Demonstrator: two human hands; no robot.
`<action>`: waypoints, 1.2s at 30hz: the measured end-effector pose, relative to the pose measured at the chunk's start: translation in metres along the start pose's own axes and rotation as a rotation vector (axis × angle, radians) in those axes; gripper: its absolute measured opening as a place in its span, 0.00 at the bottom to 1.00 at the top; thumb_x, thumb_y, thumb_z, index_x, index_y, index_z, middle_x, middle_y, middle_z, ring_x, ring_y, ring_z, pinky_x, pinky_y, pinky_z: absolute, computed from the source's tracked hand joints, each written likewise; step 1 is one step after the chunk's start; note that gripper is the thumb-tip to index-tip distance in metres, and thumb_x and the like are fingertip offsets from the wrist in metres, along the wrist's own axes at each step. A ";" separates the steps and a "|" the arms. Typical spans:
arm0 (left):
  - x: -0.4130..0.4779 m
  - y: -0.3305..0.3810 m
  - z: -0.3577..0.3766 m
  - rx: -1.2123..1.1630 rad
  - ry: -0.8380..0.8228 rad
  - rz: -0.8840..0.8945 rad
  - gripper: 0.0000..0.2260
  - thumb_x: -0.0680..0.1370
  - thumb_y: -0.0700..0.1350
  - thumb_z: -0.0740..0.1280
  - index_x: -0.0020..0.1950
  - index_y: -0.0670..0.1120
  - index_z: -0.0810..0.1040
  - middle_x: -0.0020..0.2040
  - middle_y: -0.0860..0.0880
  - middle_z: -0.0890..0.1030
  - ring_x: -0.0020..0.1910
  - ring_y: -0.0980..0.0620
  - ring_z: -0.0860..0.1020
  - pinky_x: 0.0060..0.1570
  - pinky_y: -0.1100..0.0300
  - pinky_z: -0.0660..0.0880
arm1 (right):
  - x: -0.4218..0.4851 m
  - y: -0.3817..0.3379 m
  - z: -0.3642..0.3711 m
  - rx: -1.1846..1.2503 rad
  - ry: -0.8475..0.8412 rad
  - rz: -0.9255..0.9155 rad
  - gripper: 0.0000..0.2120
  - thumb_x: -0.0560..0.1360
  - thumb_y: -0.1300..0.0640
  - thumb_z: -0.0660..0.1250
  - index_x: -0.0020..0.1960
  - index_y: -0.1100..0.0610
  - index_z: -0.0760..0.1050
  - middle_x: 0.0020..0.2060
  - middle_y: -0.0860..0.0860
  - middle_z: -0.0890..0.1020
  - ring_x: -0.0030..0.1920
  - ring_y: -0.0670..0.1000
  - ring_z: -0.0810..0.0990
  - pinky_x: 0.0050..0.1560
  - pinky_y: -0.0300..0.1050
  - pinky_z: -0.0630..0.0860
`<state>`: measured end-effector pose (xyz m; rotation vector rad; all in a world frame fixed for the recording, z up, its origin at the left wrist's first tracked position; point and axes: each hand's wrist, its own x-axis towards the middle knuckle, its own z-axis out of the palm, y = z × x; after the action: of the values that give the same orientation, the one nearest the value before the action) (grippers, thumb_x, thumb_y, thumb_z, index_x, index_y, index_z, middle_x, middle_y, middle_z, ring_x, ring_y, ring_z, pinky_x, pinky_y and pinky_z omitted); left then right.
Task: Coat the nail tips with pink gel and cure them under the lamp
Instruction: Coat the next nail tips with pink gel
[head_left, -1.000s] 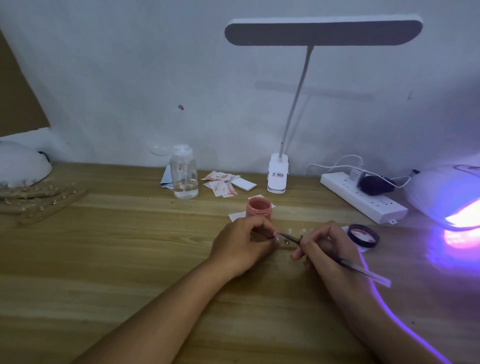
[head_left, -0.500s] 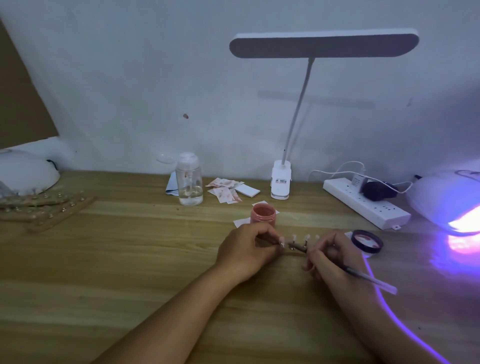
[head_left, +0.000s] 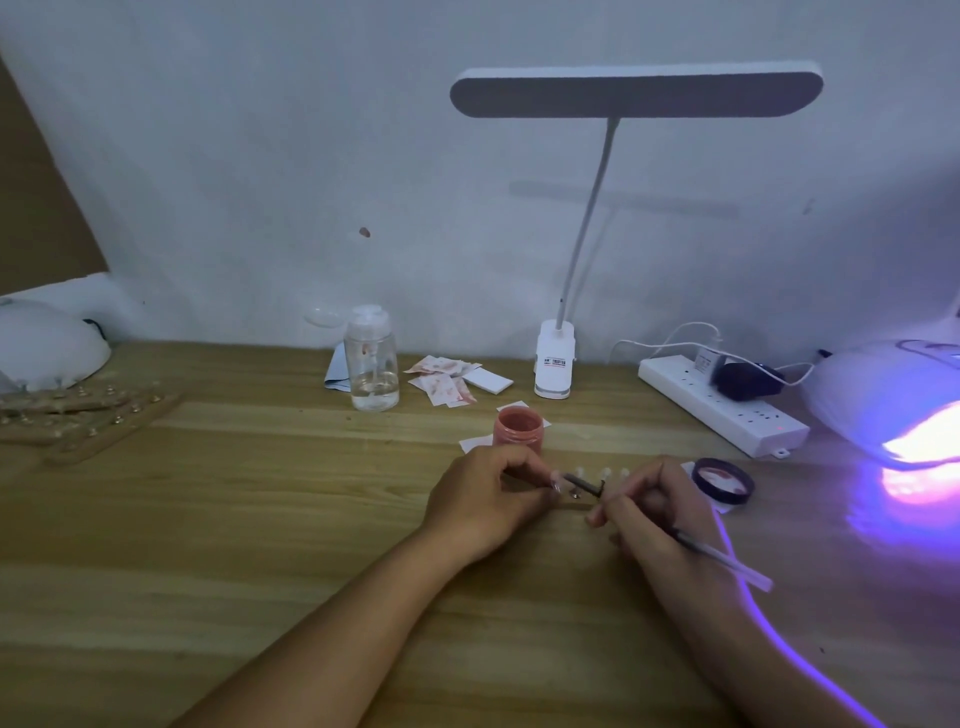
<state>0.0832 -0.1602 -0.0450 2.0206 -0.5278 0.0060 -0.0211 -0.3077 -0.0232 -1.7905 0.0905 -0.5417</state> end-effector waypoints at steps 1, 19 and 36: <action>0.000 0.000 0.000 0.000 0.001 0.001 0.03 0.72 0.48 0.77 0.44 0.54 0.85 0.44 0.59 0.85 0.44 0.59 0.81 0.51 0.55 0.77 | 0.000 0.000 0.000 0.000 0.004 0.005 0.06 0.74 0.65 0.68 0.41 0.60 0.72 0.34 0.53 0.85 0.35 0.44 0.81 0.43 0.50 0.75; -0.001 0.000 0.000 0.025 -0.002 0.020 0.04 0.72 0.48 0.76 0.45 0.55 0.84 0.41 0.61 0.83 0.30 0.69 0.72 0.35 0.64 0.65 | -0.001 -0.005 -0.001 -0.015 -0.013 0.032 0.06 0.73 0.67 0.67 0.41 0.61 0.71 0.32 0.54 0.84 0.33 0.45 0.79 0.40 0.50 0.73; -0.003 0.003 -0.001 0.003 -0.003 -0.022 0.03 0.72 0.50 0.76 0.41 0.59 0.84 0.43 0.61 0.84 0.45 0.60 0.81 0.53 0.52 0.78 | 0.009 -0.019 -0.005 -0.057 -0.001 -0.085 0.07 0.74 0.66 0.70 0.43 0.54 0.77 0.32 0.56 0.82 0.35 0.56 0.81 0.41 0.50 0.76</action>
<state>0.0794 -0.1594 -0.0422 2.0296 -0.5077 -0.0103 -0.0194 -0.3093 -0.0015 -1.8561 0.0294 -0.6038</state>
